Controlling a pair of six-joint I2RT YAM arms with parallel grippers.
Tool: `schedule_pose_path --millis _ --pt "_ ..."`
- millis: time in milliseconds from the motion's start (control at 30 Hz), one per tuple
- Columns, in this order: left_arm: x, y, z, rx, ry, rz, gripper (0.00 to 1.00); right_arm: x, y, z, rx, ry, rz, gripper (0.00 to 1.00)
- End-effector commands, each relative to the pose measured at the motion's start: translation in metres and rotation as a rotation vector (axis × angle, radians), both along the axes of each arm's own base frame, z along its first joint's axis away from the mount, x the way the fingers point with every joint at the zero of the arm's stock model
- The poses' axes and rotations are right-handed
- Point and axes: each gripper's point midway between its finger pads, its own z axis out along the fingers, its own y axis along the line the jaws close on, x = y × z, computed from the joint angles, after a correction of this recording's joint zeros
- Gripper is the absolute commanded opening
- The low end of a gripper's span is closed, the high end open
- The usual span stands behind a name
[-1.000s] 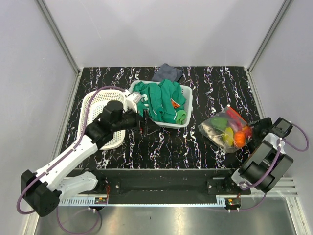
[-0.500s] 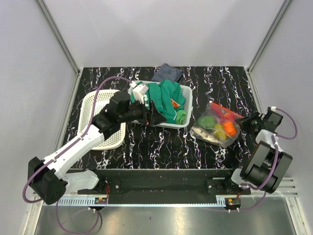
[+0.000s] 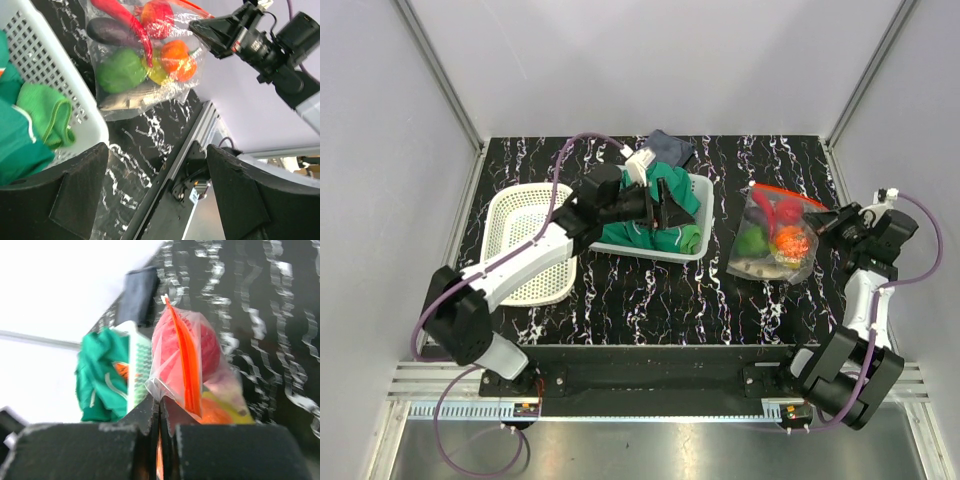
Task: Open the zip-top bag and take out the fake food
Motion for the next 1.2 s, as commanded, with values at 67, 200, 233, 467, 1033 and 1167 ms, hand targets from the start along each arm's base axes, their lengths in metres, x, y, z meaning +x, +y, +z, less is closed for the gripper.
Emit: schedule_pose_path --millis 67,200,233,467,1033,1167 --pt "0.018 -0.02 0.048 -0.109 -0.117 -0.017 0.82 0.002 0.037 0.066 -0.004 -0.197 0.191 0.0" --pt "0.03 -0.026 0.047 -0.128 -0.15 0.005 0.81 -0.001 0.046 0.085 -0.004 -0.234 0.222 0.0" --pt "0.034 -0.028 0.046 -0.133 -0.158 0.008 0.81 -0.002 0.047 0.092 -0.008 -0.248 0.229 0.0" --pt "0.054 -0.046 0.052 -0.208 -0.211 -0.006 0.8 -0.017 0.065 0.142 0.045 -0.323 0.304 0.0" --pt "0.06 -0.066 0.057 -0.404 -0.224 -0.243 0.77 -0.054 0.095 0.181 0.106 -0.373 0.428 0.0" --pt "0.061 -0.066 0.053 -0.399 -0.235 -0.243 0.76 -0.058 0.098 0.184 0.123 -0.379 0.445 0.0"
